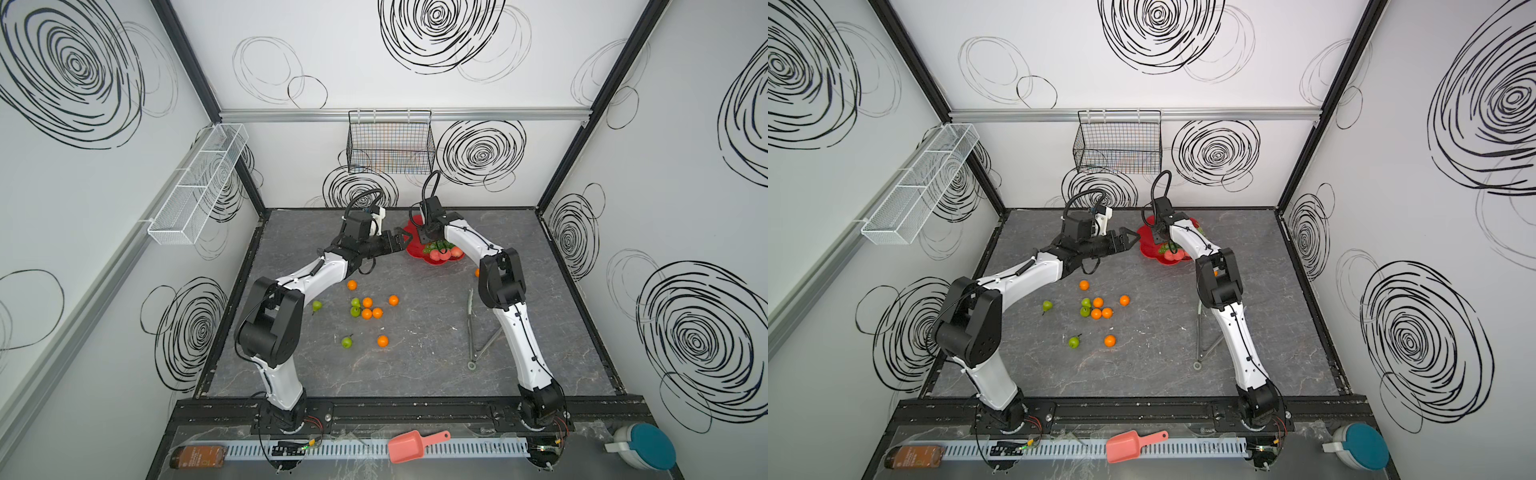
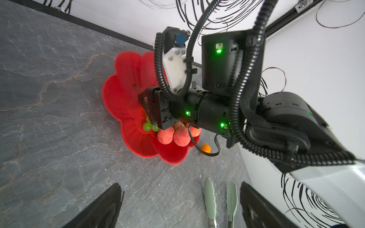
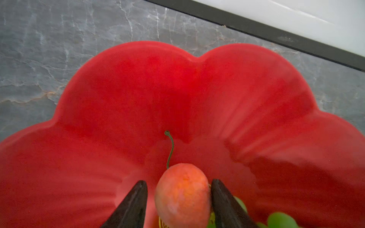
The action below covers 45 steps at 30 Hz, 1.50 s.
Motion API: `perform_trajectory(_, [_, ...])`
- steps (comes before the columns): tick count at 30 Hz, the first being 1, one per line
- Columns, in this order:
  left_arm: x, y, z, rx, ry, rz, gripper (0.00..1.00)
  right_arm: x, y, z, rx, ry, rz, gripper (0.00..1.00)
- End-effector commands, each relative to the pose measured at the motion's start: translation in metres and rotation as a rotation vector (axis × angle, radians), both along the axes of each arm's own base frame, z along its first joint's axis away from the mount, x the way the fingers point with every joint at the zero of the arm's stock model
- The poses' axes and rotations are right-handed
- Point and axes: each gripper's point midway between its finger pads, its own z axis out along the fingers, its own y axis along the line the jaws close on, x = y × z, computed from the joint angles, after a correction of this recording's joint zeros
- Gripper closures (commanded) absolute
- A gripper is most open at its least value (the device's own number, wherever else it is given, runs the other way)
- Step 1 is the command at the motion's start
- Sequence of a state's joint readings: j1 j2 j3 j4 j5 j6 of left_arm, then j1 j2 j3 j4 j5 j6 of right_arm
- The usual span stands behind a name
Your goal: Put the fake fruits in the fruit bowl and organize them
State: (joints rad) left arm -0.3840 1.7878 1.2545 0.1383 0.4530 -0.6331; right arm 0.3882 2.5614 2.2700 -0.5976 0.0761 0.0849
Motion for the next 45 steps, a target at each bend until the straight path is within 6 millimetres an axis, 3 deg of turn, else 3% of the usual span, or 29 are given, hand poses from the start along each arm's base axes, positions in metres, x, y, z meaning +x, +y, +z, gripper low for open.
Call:
perform_trajectory(1, [0.009,0.0,0.016,-0.033,-0.053,-0.001,0.04,-0.004,-0.002,-0.004,-0.04,0.021,0.007,0.43])
perform_trajectory(12, [0.009,0.001,0.015,-0.033,-0.045,0.002,0.04,-0.006,-0.007,-0.016,-0.032,0.053,-0.003,0.46])
perform_trajectory(29, [0.014,0.025,0.027,-0.024,-0.067,0.05,0.04,-0.003,0.0,0.04,0.061,-0.013,-0.005,0.53])
perform_trajectory(38, [0.004,0.033,0.034,0.004,-0.092,0.061,0.04,-0.008,0.008,0.08,0.13,-0.05,0.013,0.53])
perform_trajectory(45, [-0.012,0.025,0.034,0.065,-0.101,0.042,0.04,-0.019,0.015,0.091,0.153,-0.034,0.025,0.54])
